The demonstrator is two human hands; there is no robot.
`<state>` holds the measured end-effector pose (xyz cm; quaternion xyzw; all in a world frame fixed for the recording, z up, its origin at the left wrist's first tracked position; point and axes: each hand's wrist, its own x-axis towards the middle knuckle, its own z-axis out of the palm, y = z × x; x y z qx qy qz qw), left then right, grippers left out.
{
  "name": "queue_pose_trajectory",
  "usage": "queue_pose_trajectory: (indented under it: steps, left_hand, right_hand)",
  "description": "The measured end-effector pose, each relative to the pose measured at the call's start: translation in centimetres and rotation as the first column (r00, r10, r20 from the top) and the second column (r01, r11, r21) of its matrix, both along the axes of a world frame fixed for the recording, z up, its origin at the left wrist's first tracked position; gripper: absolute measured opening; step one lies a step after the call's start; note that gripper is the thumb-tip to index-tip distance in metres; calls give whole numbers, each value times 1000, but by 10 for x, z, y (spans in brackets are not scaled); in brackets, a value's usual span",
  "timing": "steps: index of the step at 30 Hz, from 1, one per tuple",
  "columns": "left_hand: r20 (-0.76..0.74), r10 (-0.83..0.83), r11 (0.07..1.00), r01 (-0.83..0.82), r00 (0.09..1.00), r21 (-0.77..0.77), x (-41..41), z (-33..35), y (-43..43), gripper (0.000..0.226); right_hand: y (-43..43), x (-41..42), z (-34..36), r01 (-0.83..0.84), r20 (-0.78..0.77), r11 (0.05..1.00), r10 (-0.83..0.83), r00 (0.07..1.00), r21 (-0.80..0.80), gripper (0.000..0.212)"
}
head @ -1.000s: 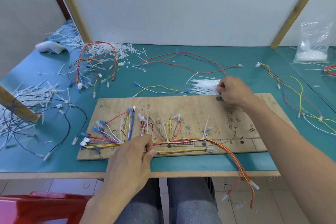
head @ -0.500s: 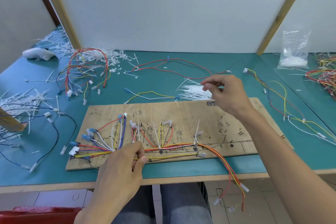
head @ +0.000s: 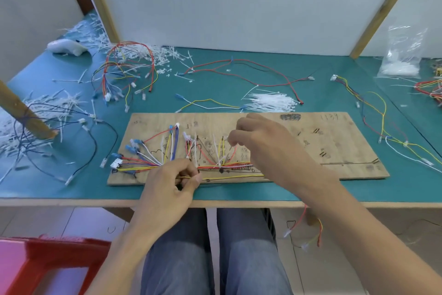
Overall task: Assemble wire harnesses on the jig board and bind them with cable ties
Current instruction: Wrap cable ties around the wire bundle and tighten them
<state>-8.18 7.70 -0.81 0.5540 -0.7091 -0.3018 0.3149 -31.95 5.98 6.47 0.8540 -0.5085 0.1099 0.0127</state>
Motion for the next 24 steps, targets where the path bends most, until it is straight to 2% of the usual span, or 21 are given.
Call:
queue_pose_trajectory:
  steps: [8, 10, 16, 20, 22, 24]
  left_hand:
    - [-75, 4, 1000, -3, 997, 11, 1, -4, -1, 17]
    - [-71, 9, 1000, -8, 997, 8, -1, -3, -3, 17]
    - [-11, 45, 999, -44, 999, 17, -8, -4, -2, 6]
    - [73, 89, 996, -89, 993, -2, -13, -6, -2, 7]
    - [107, 112, 994, -112, 988, -13, -15, -5, -1, 5]
    - [88, 120, 993, -121, 989, 7, -16, -6, -2, 5]
  right_hand:
    - [-4, 48, -8, -219, -227, 976, 216, 949, 15, 21]
    - [-4, 55, -13, -264, -238, 964, 262, 935, 26, 18]
    - [-7, 45, -24, -304, -137, 950, 312, 940, 77, 27]
    - [-6, 44, -32, -213, -71, 966, 225, 972, 146, 52]
    - [0, 45, -35, -174, 12, 983, 173, 985, 66, 60]
    - [12, 44, -45, -67, 198, 990, 91, 976, -128, 42]
